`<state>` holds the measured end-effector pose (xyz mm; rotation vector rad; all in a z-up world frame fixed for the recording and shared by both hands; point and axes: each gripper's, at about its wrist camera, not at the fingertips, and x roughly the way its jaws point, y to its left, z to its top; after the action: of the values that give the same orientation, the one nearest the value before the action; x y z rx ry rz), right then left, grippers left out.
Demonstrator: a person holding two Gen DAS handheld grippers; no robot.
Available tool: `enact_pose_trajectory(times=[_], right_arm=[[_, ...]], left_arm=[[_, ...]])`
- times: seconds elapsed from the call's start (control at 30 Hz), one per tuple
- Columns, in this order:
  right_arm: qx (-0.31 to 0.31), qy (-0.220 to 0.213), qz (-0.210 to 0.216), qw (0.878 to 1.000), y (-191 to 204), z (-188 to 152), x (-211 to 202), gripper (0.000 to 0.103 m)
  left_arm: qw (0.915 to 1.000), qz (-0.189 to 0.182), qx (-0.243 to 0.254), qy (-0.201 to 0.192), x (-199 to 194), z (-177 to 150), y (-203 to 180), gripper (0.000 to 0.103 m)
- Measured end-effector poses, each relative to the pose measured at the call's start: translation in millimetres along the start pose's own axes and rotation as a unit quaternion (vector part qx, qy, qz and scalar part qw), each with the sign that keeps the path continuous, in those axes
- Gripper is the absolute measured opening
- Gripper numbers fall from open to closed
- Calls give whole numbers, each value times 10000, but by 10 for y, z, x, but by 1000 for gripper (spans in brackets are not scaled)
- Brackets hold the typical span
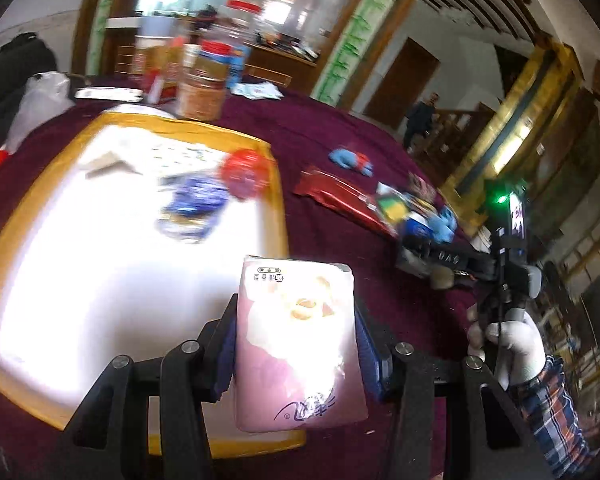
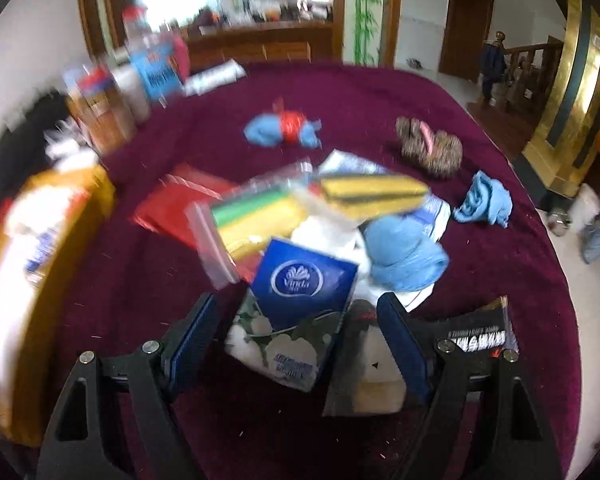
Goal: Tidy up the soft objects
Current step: 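Place pink pack in tray with left tool while right tool grasps blue Vinda box, then lower the blue Vinda box into the tray and open the right tool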
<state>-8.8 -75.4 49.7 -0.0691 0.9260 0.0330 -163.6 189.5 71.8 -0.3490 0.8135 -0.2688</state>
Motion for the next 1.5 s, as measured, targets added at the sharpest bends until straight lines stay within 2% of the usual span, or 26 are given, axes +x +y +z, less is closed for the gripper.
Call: enact_pose_trajectory(times=[0.07,0.17,0.2,0.23,0.3,0.47,0.67,0.77,0.9,1.07,1.13,1.2,1.23,1.33,1.4,1.5], right_arm=[[-125,5,-292,9995,90,30,84,80],[-117,213,-413,9989,138,80,198,80],[-112,236,-442,9987,134,86,212,72],[-88,241,-441,9987,141,90,221,58],[83,321,-320,9989,97,98,232,58],[311,122,-65,9994,10,106,-2,58],[241,-90,471,9986,183,176,-405,58],[65,-100,812,9966,456,208,-510,58],[-160,-22,1365,9905,907,274,-586,58],[-595,217,1901,9797,1573,312,-606,58],[-765,345,2041,9753,1813,305,-576,59],[-974,533,2153,9702,2104,282,-500,59],[-1040,636,2217,9675,2212,267,-457,59],[-1168,978,2398,9588,2477,208,-309,59],[-1205,1190,2531,9525,2588,181,-224,59],[-1357,1381,2552,9473,2754,147,-130,59]], left_arm=[[9997,155,-143,-78,-100,9,179,54],[9986,351,-372,-152,-200,25,426,54],[9982,387,-435,-172,-228,22,493,54],[9977,441,-484,-197,-251,24,554,54],[9969,501,-562,-236,-279,25,649,54],[9959,630,-610,-227,-285,107,817,54],[9954,894,-341,-39,-132,524,903,54],[9928,1188,-98,105,48,766,936,54],[9896,1345,-180,480,388,970,1110,54],[9796,1853,-289,718,717,1042,1301,57],[9795,1829,-388,752,794,1065,1372,67],[9807,1768,-464,699,796,1087,1401,69],[9826,1615,-580,708,770,1100,1427,73],[9860,1264,-863,661,614,1109,1478,75],[9897,1134,-828,286,318,1106,1440,75],[9909,1029,-804,-325,-115,1051,1380,76]])
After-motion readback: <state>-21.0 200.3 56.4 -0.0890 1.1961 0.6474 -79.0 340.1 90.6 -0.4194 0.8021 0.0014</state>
